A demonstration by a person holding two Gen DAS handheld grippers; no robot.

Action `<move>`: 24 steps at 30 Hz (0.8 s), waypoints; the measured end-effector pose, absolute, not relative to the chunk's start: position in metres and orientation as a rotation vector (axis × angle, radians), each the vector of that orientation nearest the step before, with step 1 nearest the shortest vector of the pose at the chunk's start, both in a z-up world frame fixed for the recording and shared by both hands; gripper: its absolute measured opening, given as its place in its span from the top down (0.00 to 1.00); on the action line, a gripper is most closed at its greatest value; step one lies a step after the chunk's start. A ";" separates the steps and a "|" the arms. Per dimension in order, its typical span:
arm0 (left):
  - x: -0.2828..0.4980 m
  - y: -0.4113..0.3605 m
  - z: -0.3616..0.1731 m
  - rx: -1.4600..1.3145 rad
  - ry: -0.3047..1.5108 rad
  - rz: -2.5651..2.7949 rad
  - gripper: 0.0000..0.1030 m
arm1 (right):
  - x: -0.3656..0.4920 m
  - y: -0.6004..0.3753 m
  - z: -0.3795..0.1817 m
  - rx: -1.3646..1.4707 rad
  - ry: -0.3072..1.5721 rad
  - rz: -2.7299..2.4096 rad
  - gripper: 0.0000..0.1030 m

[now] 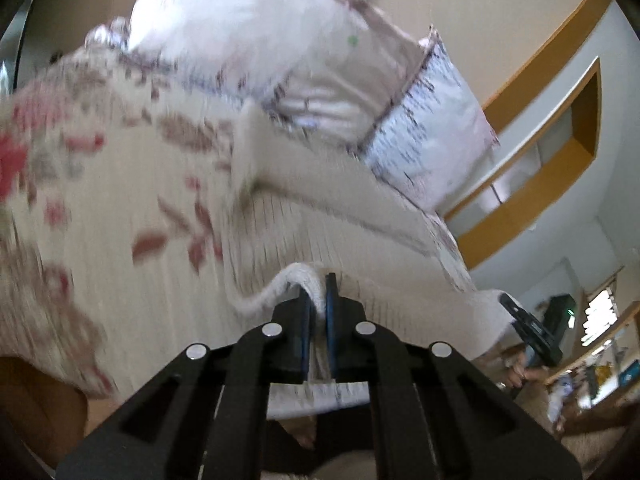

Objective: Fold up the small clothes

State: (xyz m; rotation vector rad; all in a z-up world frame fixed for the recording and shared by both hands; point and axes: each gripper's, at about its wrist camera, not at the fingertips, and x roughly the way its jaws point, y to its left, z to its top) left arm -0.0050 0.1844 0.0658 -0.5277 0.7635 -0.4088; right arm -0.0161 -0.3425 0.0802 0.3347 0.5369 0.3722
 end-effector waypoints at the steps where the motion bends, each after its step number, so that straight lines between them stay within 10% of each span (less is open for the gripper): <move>1: 0.001 0.185 0.071 -0.520 0.753 -0.399 0.94 | -0.014 -0.343 0.083 0.322 0.522 0.361 0.93; 24: 0.151 0.166 0.142 -0.422 0.592 -0.287 0.94 | 0.100 -0.322 0.131 0.173 0.330 0.218 0.93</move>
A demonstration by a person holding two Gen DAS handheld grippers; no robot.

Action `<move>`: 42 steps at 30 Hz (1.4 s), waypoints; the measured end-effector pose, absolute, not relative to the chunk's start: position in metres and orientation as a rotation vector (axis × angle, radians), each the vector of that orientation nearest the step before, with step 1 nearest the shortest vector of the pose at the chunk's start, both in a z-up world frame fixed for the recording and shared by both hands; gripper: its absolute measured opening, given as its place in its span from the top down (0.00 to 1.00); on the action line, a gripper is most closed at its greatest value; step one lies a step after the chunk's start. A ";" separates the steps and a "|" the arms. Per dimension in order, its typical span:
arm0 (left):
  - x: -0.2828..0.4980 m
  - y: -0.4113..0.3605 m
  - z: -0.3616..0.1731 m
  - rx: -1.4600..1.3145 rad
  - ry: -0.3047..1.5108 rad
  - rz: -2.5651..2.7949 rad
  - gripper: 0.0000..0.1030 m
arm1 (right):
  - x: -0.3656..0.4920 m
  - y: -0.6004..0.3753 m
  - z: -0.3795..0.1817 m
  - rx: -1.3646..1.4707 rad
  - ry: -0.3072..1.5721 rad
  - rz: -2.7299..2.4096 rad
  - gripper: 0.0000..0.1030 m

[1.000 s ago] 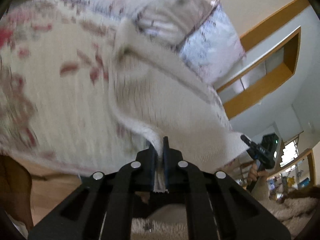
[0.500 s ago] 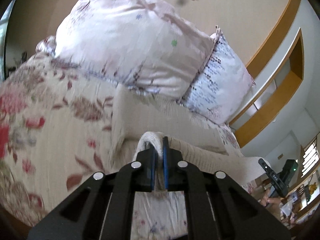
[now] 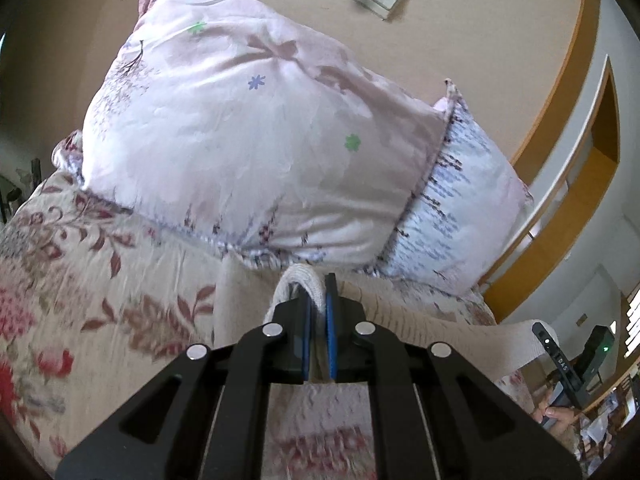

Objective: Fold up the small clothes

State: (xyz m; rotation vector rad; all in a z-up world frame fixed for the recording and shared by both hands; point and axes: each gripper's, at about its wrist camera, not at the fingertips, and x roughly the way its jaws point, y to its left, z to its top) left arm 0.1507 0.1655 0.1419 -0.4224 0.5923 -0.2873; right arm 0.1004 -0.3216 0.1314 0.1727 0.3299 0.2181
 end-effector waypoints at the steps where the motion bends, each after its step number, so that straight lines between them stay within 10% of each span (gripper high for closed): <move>1: 0.158 0.165 0.140 -0.423 0.589 -0.281 0.94 | 0.108 -0.322 0.130 0.177 0.333 0.214 0.93; 20: 0.274 0.169 0.024 -0.623 0.824 -0.169 0.91 | 0.250 -0.332 0.031 0.443 0.717 0.131 0.86; 27: 0.273 0.167 0.042 -0.698 0.773 -0.199 0.45 | 0.263 -0.338 0.053 0.560 0.662 0.163 0.47; 42: 0.211 0.168 0.064 -0.429 0.764 -0.150 0.52 | 0.200 -0.361 0.048 0.419 0.712 0.113 0.58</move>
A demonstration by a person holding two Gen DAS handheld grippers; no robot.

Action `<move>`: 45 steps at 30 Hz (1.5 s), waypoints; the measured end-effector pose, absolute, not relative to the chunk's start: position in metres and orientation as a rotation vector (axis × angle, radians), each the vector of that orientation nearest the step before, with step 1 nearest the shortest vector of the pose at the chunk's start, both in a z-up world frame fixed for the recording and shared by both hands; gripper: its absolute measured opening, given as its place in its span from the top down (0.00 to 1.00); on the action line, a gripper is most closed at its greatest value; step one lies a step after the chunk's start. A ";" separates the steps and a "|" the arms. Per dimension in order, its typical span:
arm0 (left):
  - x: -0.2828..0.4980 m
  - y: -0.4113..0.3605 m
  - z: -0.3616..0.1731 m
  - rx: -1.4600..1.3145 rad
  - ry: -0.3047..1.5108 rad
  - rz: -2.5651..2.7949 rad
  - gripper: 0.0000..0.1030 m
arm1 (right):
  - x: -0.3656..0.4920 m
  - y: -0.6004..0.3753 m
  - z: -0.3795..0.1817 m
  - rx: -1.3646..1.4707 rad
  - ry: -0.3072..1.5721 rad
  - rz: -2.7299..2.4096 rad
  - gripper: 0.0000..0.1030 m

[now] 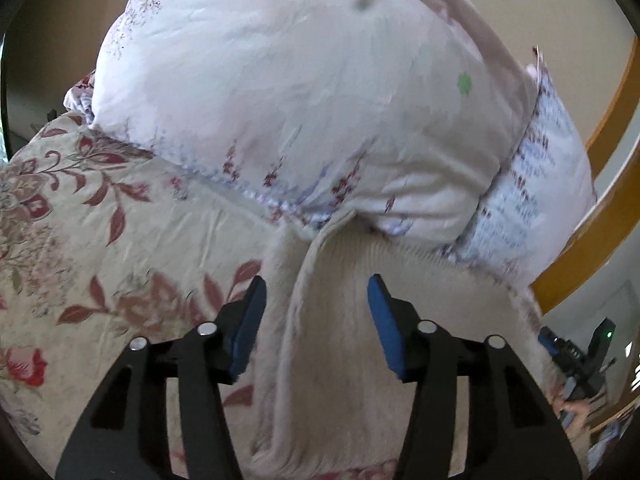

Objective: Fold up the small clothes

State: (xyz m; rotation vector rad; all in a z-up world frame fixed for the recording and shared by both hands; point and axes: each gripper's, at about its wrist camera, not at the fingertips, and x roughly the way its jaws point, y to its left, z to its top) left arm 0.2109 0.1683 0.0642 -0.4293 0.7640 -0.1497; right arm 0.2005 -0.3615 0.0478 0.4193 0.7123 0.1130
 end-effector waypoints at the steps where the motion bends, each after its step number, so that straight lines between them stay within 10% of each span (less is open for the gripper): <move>1: 0.209 0.168 0.062 -0.418 0.774 -0.147 0.53 | 0.199 -0.362 0.044 0.414 0.722 0.110 0.59; 6: 0.204 0.168 0.040 -0.389 0.848 -0.127 0.60 | 0.194 -0.357 0.024 0.364 0.780 0.090 0.61; 13: 0.201 0.165 0.028 -0.364 0.884 -0.131 0.88 | 0.182 -0.351 0.021 0.290 0.778 0.084 0.89; 27: 0.179 0.171 0.031 -0.351 0.877 -0.165 0.93 | 0.160 -0.347 0.021 0.273 0.794 0.045 0.92; 32: 0.183 0.167 0.031 -0.354 0.878 -0.159 0.83 | 0.165 -0.338 0.020 0.234 0.810 0.002 0.89; 35: 0.178 0.167 0.044 -0.331 0.833 -0.125 0.52 | 0.162 -0.334 0.031 0.219 0.769 -0.007 0.85; 45: 0.174 0.116 0.066 -0.134 0.757 -0.202 0.35 | 0.174 -0.298 0.039 0.131 0.737 0.100 0.70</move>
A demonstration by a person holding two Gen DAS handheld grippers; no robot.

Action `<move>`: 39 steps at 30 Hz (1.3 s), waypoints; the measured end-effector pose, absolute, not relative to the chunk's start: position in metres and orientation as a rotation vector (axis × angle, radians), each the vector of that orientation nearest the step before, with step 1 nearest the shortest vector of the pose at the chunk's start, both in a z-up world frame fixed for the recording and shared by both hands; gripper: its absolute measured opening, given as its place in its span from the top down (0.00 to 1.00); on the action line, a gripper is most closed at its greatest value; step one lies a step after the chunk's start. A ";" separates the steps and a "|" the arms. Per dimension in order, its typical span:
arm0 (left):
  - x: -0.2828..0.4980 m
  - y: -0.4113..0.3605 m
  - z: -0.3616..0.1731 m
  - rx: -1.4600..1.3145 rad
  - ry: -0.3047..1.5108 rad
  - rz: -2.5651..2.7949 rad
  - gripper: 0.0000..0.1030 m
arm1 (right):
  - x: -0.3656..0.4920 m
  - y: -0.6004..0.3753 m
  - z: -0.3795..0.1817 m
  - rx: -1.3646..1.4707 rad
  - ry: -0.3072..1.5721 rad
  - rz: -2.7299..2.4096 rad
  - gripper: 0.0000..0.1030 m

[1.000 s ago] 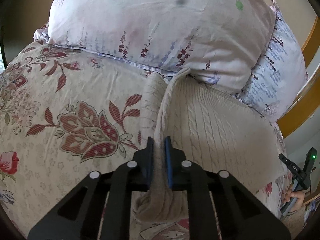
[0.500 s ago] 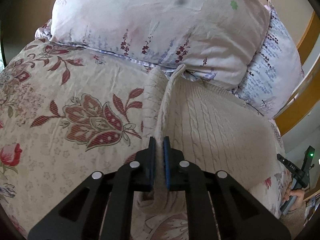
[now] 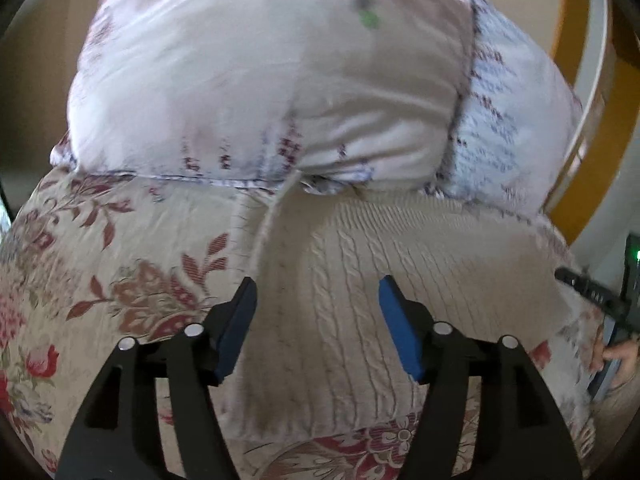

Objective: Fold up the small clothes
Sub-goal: 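Open both grippers and withdraw them above the folded sweater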

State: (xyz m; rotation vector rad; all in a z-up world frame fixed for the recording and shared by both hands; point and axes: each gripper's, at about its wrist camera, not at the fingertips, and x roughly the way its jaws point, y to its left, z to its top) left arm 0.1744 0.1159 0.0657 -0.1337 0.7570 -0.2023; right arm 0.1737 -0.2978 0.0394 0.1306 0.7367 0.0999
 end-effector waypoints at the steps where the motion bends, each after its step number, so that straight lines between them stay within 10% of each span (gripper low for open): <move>1: 0.177 0.113 0.062 -0.123 0.774 -0.200 0.34 | 0.177 -0.297 0.033 0.126 0.763 0.091 0.67; 39: 0.231 0.188 0.009 -0.776 0.914 -0.232 0.25 | 0.226 -0.213 0.023 -0.014 0.837 0.159 0.37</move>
